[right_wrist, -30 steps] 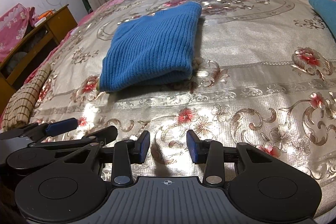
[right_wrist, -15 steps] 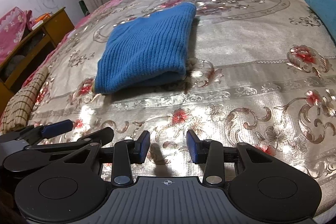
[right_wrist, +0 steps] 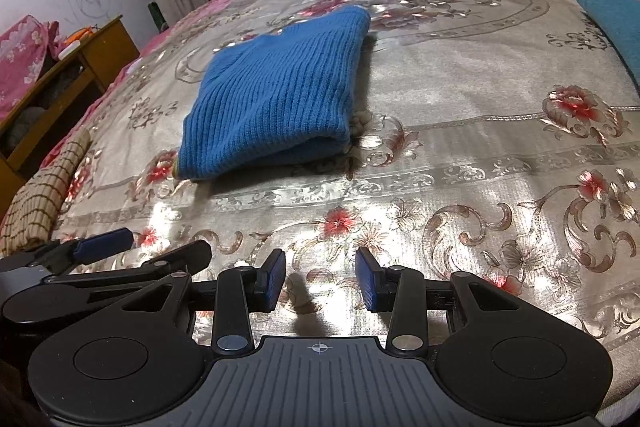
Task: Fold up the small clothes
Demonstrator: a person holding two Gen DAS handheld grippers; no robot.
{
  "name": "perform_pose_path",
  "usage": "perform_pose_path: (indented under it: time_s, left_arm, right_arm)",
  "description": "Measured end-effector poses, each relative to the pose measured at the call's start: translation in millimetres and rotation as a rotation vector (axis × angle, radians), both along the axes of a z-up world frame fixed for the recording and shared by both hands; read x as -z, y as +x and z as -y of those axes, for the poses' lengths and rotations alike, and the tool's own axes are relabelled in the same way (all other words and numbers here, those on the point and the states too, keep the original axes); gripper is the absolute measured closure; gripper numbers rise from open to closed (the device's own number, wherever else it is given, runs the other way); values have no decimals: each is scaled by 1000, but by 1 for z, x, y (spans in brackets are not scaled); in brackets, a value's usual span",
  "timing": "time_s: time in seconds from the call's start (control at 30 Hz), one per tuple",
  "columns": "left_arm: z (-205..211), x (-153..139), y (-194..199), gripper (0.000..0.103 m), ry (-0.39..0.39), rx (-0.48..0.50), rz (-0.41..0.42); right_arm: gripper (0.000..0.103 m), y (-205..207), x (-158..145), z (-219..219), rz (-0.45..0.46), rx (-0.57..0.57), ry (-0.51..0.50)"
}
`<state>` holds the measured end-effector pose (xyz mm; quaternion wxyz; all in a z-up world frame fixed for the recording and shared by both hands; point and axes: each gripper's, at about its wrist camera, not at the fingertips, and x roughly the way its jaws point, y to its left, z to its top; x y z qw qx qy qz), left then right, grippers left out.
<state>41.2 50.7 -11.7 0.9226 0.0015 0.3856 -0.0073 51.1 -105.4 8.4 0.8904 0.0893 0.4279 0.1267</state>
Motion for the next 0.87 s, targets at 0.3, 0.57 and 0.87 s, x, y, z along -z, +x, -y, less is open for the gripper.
perform_pose_path:
  time_s: [0.3,0.57,0.87]
  left_arm:
    - [-1,2,0,14,-34,-2,-12]
    - [-2,0,-1,14,-37,-3,3]
    - [-1,1,0,14,-32,-7,0]
  right_arm:
    - [65,-3,0,-2,4,-9,-7]
    - [65,-3,0,-2,5,-8,-6]
    - [64,-3,0,-1,5,-7,-7]
